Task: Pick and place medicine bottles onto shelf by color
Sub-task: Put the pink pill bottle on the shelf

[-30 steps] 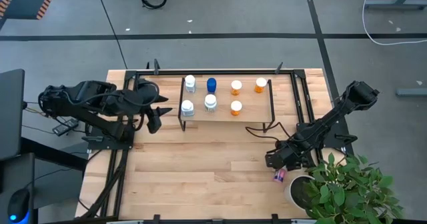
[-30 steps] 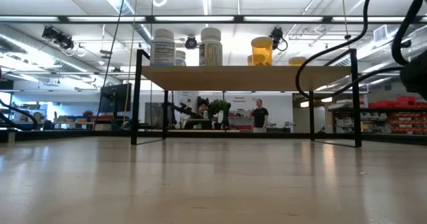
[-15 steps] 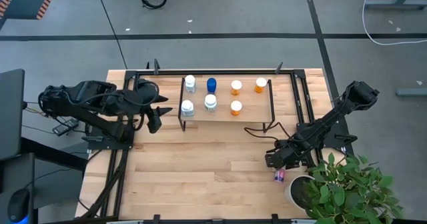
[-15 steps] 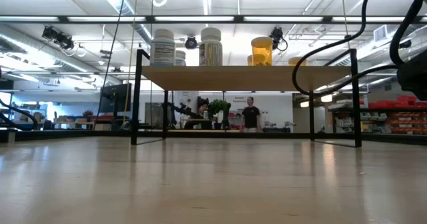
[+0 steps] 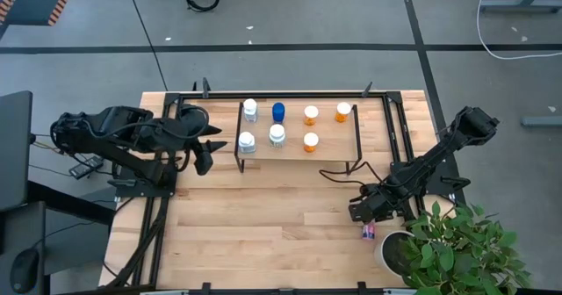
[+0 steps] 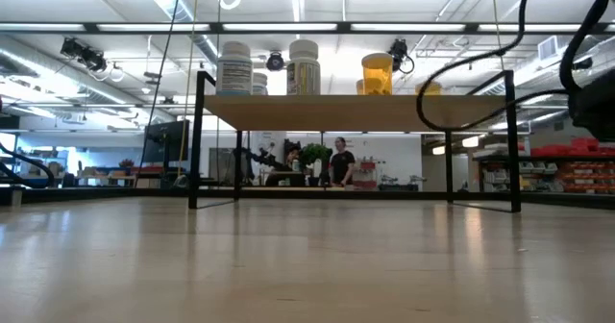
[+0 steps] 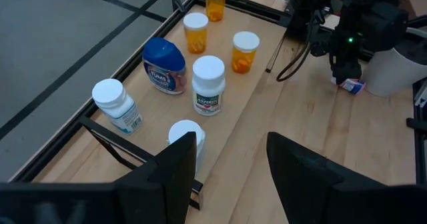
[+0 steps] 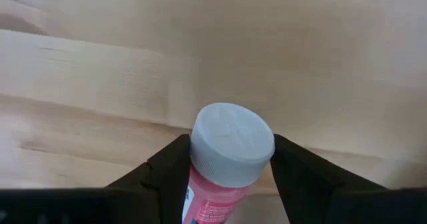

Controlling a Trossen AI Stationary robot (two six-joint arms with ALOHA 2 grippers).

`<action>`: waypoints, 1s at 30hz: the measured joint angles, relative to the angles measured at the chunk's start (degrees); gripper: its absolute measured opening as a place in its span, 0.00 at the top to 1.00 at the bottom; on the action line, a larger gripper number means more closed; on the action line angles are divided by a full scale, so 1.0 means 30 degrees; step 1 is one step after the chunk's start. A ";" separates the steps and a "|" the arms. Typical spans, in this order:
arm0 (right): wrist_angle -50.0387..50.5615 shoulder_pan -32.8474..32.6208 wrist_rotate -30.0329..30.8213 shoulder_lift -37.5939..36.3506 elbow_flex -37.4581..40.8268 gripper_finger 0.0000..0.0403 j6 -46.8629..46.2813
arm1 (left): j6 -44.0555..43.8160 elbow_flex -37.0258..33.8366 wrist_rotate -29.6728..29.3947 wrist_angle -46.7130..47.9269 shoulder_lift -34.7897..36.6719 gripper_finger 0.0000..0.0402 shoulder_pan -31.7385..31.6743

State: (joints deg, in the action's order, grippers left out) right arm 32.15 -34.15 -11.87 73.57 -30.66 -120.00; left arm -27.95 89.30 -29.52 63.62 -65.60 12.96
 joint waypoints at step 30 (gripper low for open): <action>0.6180 -0.0051 0.9754 0.0018 -0.9210 0.51 1.3365 | 0.0031 0.0000 -0.0102 0.0027 0.0000 0.53 0.0005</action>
State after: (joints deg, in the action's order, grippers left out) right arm 50.69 -34.30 17.39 73.63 -58.29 -79.90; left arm -27.86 89.30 -29.82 63.70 -65.60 12.97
